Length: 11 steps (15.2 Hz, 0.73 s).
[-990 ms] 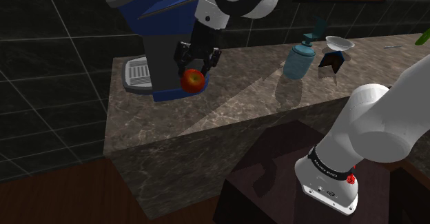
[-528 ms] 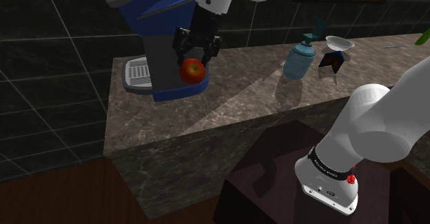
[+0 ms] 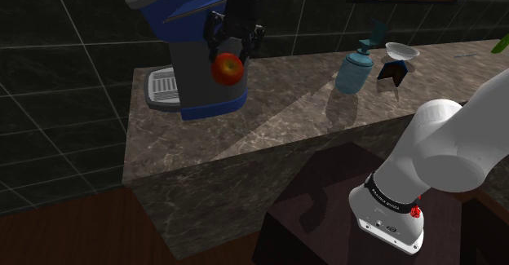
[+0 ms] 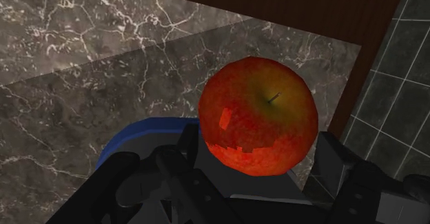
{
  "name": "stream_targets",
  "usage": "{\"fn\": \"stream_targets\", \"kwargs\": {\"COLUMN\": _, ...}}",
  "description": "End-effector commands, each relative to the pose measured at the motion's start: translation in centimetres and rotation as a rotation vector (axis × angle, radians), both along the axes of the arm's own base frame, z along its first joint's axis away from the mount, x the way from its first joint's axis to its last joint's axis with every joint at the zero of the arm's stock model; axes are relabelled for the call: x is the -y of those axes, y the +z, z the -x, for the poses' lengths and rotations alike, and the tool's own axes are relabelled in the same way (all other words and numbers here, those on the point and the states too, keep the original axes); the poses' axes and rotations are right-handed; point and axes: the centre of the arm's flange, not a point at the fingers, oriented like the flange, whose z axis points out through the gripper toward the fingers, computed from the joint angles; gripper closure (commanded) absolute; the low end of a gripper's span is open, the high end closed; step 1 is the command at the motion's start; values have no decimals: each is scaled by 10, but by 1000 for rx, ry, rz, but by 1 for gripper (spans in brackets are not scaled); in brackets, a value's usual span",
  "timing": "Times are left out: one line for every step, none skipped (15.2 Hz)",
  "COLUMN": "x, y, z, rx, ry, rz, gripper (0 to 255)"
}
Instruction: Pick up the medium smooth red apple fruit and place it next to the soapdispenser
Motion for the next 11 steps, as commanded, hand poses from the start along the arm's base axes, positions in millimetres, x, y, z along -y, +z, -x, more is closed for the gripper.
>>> {"fn": "stream_targets", "kwargs": {"x": 0, "y": 10, "z": 0, "rx": 0, "ry": 0, "rz": 0, "gripper": 255}}
{"fn": "stream_targets", "kwargs": {"x": 0, "y": 16, "z": 0, "rx": 0, "ry": 0, "rz": 0, "gripper": 255}}
{"fn": "stream_targets", "kwargs": {"x": 0, "y": 21, "z": 0, "rx": 0, "ry": 0, "rz": 0, "gripper": 255}}
{"fn": "stream_targets", "kwargs": {"x": 0, "y": 26, "z": 0, "rx": 0, "ry": 0, "rz": 0, "gripper": 255}}
{"fn": "stream_targets", "kwargs": {"x": 0, "y": 32, "z": 0, "rx": 0, "ry": 0, "rz": 0, "gripper": 255}}
{"fn": "stream_targets", "kwargs": {"x": 0, "y": 37, "z": 0, "rx": 0, "ry": 0, "rz": 0, "gripper": 255}}
{"fn": "stream_targets", "kwargs": {"x": 0, "y": 42, "z": 0, "rx": 0, "ry": 0, "rz": 0, "gripper": 255}}
{"fn": "stream_targets", "kwargs": {"x": 0, "y": 47, "z": 0, "rx": 0, "ry": 0, "rz": 0, "gripper": 255}}
{"fn": "stream_targets", "kwargs": {"x": 0, "y": 53, "z": 0, "rx": 0, "ry": 0, "rz": 0, "gripper": 255}}
{"fn": "stream_targets", "kwargs": {"x": 0, "y": 58, "z": 0, "rx": 0, "ry": 0, "rz": 0, "gripper": 255}}
{"fn": "stream_targets", "kwargs": {"x": 0, "y": 63, "z": 0, "rx": 0, "ry": 0, "rz": 0, "gripper": 255}}
